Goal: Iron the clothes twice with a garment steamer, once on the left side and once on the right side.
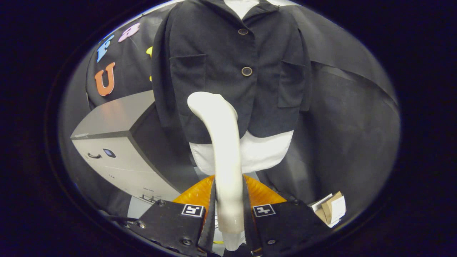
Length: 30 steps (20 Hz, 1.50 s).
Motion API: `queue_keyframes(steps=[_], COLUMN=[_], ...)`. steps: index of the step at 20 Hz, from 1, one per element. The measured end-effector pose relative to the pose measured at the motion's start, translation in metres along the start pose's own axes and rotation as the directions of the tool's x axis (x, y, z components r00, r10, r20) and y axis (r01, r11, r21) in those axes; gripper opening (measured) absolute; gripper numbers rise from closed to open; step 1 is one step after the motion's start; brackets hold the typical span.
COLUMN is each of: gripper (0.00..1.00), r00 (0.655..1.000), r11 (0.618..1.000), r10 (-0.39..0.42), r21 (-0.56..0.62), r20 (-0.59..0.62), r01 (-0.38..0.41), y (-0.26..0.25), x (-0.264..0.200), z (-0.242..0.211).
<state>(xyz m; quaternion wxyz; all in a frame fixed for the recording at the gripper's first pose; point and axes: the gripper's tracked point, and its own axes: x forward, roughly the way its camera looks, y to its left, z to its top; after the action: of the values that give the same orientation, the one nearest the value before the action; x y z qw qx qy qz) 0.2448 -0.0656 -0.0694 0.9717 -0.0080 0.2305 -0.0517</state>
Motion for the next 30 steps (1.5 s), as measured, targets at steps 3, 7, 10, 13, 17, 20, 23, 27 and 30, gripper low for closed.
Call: queue_keyframes(steps=[3, 7, 10, 13, 17, 20, 23, 27, 30], gripper=[0.37, 0.37, 0.37, 0.37, 0.37, 0.37, 0.37, 0.37, 0.37], r00=[1.0, 0.995, 0.984, 0.966, 0.934, 0.908, 0.881, 0.865, 0.863], r11=[0.999, 0.993, 0.985, 0.976, 0.967, 0.964, 0.965, 0.969, 0.973], r10=[0.004, -0.032, -0.065, -0.088, -0.11, -0.106, -0.099, -0.084, -0.098], r21=[0.05, 0.115, 0.168, 0.215, 0.253, 0.264, 0.26, 0.244, 0.229], r20=[0.028, 0.099, 0.164, 0.243, 0.339, 0.406, 0.463, 0.495, 0.495], r01=[-0.006, 0.021, 0.037, 0.035, 0.022, -0.005, -0.028, -0.046, -0.021], y=[-0.018, -0.066, -0.101, -0.131, -0.156, -0.161, -0.157, -0.146, -0.14], x=[-0.02, -0.055, -0.081, -0.104, -0.13, -0.152, -0.158, -0.15, -0.14], z=[0.012, 0.048, 0.085, 0.131, 0.197, 0.249, 0.295, 0.323, 0.337])
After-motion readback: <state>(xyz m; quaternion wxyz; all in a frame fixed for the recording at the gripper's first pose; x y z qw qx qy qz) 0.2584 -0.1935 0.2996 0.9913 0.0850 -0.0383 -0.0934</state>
